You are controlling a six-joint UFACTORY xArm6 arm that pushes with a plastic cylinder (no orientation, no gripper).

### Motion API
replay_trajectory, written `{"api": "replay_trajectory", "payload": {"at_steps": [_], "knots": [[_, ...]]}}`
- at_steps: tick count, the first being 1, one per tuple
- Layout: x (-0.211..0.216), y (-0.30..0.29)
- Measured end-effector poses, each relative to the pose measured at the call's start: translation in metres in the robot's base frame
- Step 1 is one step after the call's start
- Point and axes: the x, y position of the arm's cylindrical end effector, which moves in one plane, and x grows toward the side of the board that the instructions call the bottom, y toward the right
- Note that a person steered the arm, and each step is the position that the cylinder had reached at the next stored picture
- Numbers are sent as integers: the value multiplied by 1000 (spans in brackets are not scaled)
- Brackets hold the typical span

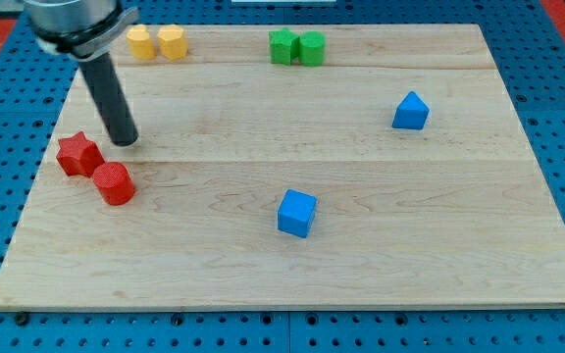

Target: Move the red circle diagonal to the red star

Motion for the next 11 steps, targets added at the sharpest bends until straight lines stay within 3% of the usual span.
{"api": "replay_trajectory", "payload": {"at_steps": [2, 4, 7, 9, 11], "knots": [[20, -23], [63, 32], [60, 47], [58, 30], [92, -8]]}}
